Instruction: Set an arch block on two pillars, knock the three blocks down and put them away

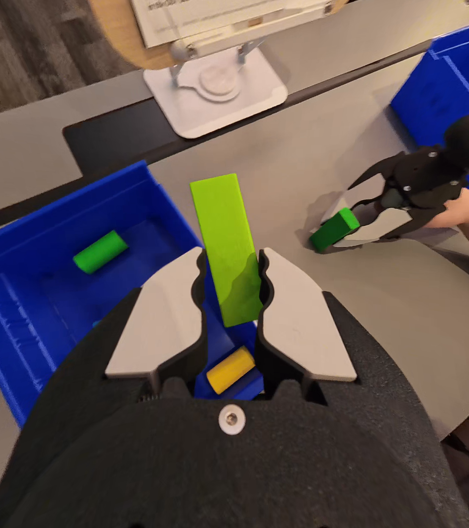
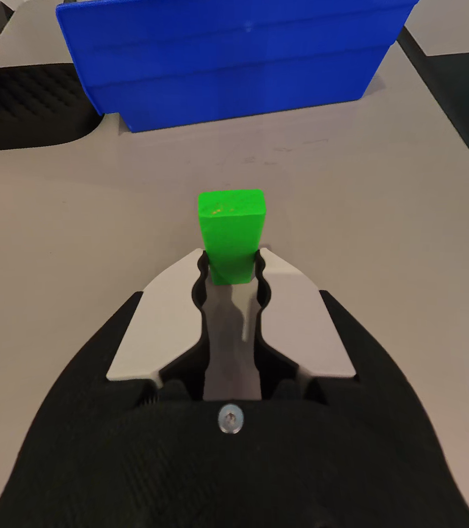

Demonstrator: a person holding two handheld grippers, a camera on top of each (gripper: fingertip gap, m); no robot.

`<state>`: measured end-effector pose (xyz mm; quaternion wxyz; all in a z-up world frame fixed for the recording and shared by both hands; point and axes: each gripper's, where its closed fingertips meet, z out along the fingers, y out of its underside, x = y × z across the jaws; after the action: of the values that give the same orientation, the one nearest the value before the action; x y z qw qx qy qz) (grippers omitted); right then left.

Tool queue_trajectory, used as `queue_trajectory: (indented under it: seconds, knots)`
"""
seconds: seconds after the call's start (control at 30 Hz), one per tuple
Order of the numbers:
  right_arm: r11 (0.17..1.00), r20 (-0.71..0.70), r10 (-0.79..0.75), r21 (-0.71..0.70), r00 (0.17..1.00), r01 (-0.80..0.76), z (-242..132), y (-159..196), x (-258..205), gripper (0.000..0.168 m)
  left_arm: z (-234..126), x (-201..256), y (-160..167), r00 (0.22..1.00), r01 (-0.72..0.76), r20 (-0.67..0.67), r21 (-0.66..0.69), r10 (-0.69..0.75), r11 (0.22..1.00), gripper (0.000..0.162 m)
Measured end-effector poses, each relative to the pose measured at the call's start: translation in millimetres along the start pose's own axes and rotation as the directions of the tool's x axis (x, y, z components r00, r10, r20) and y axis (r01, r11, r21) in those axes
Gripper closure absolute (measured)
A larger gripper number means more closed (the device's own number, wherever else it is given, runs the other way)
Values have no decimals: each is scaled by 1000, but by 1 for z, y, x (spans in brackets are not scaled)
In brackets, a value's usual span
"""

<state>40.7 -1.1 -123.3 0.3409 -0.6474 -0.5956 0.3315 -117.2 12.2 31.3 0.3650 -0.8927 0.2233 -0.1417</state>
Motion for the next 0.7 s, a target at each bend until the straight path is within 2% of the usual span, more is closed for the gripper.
queue_trajectory:
  seconds: [0.1, 0.27, 0.33, 0.43, 0.57, 0.6, 0.63, 0.7]
  knots:
    - [1000, -8, -25, -17, 1000, 25, 2, 3, -1, 133, 3, 18, -6, 997, -51, -59, 21, 52, 998, 127]
    - [996, -43, -78, -47, 996, 76, 3, 7, -1, 112, 4, 38, -11, 989, -77, -123, 40, 82, 996, 127]
    - [995, -99, -94, -40, 991, 91, -4, 1, 4, 105, -1, 47, -15, 983, -90, -152, 70, 100, 994, 127]
    - [991, -211, -129, 8, 969, 133, -32, -20, 12, 104, -12, 69, -26, 960, -108, -240, 155, 144, 982, 128]
    - [956, -383, -138, 191, 913, 224, -94, -75, 15, 105, -29, 127, -40, 850, -156, -444, 300, 283, 941, 128]
    - [932, -364, -113, 284, 925, 226, -108, -92, 5, 105, -31, 143, -40, 813, -177, -485, 324, 324, 929, 128]
    - [894, -279, -86, 402, 956, 198, -119, -108, -12, 105, -32, 159, -39, 774, -197, -521, 342, 360, 919, 128]
    - [774, -35, -24, 632, 999, 41, -137, -137, -47, 105, -32, 187, -38, 713, -220, -571, 371, 408, 902, 128]
